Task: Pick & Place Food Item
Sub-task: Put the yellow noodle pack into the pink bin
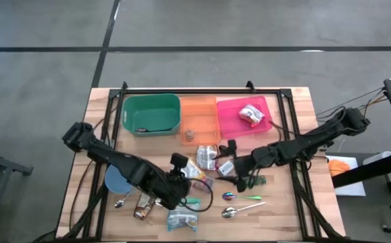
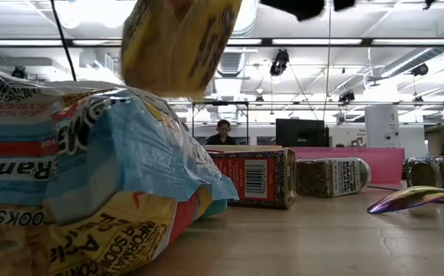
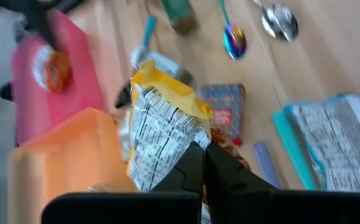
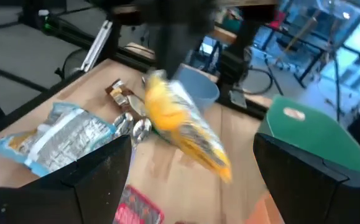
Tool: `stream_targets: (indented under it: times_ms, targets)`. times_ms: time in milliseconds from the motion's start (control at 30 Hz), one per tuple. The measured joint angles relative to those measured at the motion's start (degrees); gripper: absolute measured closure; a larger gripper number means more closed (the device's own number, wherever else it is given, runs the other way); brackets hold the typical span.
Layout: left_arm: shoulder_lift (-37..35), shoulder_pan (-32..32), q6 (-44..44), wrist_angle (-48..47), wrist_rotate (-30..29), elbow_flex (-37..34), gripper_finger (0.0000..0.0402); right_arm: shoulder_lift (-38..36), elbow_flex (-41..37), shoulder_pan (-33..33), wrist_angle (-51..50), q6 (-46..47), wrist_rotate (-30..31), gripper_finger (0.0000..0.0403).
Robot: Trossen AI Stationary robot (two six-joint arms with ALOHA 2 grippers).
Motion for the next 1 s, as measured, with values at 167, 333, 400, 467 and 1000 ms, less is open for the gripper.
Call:
stream_targets:
  times_ms: [167,333,400,467,1000]
  targets:
    - [-5.72,1.36,2.66,6.22,3.92,-4.4,0.0401,4.85,6.32,1.07,-0.61,-2.59,0.55,0.007]
    - [-11.84,2.79,5.03,15.19,8.52,-10.88,0.0401,8.2,11.58,1.3,-4.58,-3.31,0.69,0.007]
    - [-13.64,3.32,5.38,17.99,10.0,-13.51,0.0401,9.87,13.7,1.35,-4.86,-4.16,0.63,0.007]
    - [-15.34,3.7,5.79,21.88,11.15,-15.87,0.0401,11.5,15.12,1.35,-5.69,-5.0,0.65,0.007]
    - [-18.85,4.33,10.01,32.54,18.11,-21.64,0.0401,16.58,21.68,0.93,-7.18,-6.56,-7.03,0.007]
